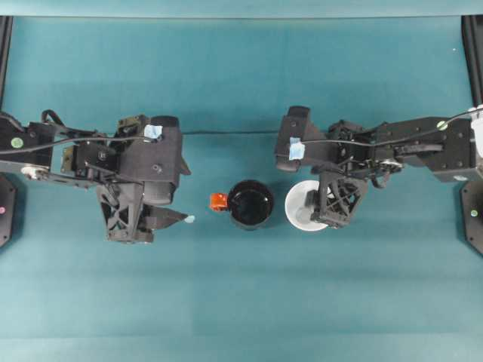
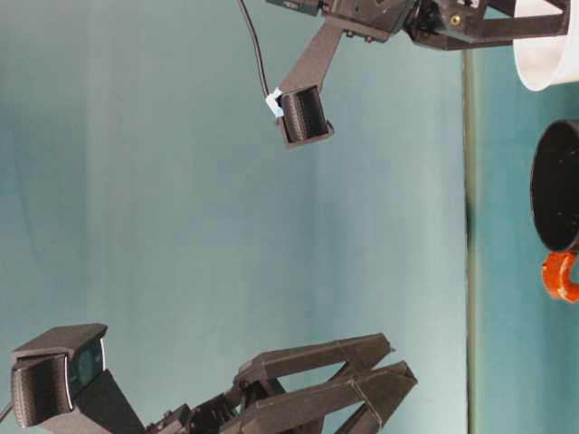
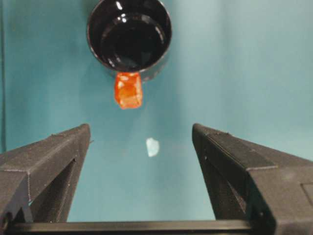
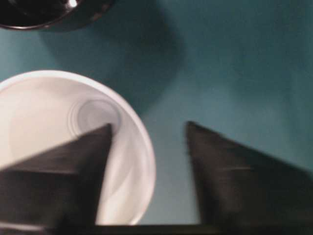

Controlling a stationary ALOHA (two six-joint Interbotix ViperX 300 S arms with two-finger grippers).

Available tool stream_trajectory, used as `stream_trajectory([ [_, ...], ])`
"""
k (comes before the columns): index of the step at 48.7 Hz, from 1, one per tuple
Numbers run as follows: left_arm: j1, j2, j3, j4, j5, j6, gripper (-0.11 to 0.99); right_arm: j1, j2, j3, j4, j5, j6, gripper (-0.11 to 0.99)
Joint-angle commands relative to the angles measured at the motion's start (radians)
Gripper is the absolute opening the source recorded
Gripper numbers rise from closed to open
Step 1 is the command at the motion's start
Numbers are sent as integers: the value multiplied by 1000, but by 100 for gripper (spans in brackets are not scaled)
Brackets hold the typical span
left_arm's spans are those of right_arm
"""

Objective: Put the paper cup into the moved red handle cup holder.

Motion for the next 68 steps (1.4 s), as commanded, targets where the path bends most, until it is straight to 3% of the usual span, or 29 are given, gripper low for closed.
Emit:
stream_trajectory([
  [1, -2, -6, -9, 3, -3, 0, 90, 6, -3, -18, 2, -3, 3, 11],
  [5, -2, -6, -9, 3, -3, 2, 90, 8, -3, -23, 2, -2, 3, -1],
  [10, -2, -6, -9, 3, -3, 5, 90, 8, -3, -32, 3, 2, 5, -9],
  [23, -2, -6, -9, 3, -6, 2, 90, 8, -9, -44, 3, 46, 5, -10],
  [30, -2, -8, -9, 3, -6, -3, 90, 3, -58, -71, 3, 120, 5, -10],
  [32, -2, -8, -9, 3, -8, -2, 90, -2, -84, -89, 2, 150, 3, -10],
  [42, -2, -8, -14, 3, -8, -3, 89, -61, -219, -199, 3, 311, 3, -10],
  [47, -2, -11, -11, 3, -8, -3, 89, -74, -258, -238, 3, 354, 2, -10],
  [58, -2, -17, -9, 3, -8, -3, 89, -67, -261, -273, 5, 370, 5, -10],
  [68, -14, -18, -14, 3, -2, -6, 89, -43, -215, -324, 12, 362, 6, -10],
])
